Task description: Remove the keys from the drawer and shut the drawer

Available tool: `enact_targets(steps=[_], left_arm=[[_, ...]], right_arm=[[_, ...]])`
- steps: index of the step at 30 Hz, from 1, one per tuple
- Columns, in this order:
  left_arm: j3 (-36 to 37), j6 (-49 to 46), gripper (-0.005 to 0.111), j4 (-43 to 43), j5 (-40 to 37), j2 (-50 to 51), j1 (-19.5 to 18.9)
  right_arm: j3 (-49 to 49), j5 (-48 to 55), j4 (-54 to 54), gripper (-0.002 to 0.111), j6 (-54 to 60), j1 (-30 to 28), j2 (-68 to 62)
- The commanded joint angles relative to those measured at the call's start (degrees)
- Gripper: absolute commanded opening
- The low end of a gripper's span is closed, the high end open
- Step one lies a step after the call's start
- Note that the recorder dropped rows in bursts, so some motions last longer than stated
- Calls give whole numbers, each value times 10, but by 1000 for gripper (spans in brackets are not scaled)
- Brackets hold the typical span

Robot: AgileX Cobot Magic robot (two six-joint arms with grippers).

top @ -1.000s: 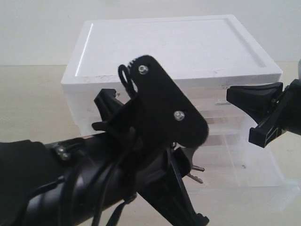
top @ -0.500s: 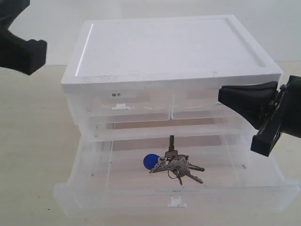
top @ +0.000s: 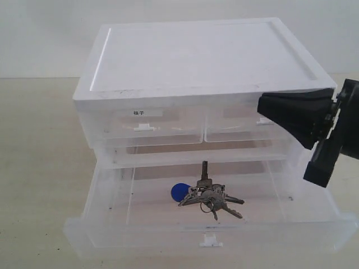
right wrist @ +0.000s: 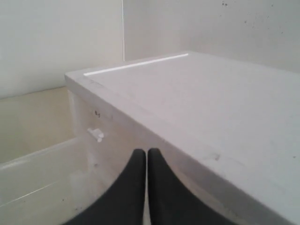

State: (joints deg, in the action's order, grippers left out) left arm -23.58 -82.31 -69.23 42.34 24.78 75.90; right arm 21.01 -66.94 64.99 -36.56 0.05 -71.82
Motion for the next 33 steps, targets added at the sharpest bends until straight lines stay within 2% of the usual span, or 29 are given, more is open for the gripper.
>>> enact_targets(steps=[1, 5, 8, 11, 14, 17, 18, 24, 29, 31, 33], left_arm=[[44, 40, 4, 23, -10, -54, 0], [63, 57, 4, 23, -5, -82, 0], [72, 63, 4, 23, -4, -84, 0], [81, 64, 4, 23, -4, -84, 0], [87, 69, 4, 20, -4, -84, 0], [90, 76, 4, 19, -4, -84, 0], [90, 76, 4, 16, -4, -84, 0], [90, 78, 4, 7, -6, -84, 0], [90, 83, 4, 7, -9, -84, 0], [90, 83, 4, 7, -9, -84, 0], [90, 83, 4, 7, -9, -84, 0]], right_arm=[[3, 77, -43, 0, 7, 0, 74], [22, 268, -75, 0, -7, 0, 192], [55, 413, -77, 0, -151, 0, 267], [82, 506, -57, 0, -232, 0, 293], [109, 521, 88, 0, -363, 0, 283], [155, 505, 339, 0, -621, 0, 253], [174, 502, 350, 0, -683, -1, 239], [256, 449, 350, 0, -672, -1, 173], [293, 329, 350, 0, -533, 0, 171], [301, 332, 350, 0, -509, 0, 182], [308, 392, 347, 0, -504, 0, 199]])
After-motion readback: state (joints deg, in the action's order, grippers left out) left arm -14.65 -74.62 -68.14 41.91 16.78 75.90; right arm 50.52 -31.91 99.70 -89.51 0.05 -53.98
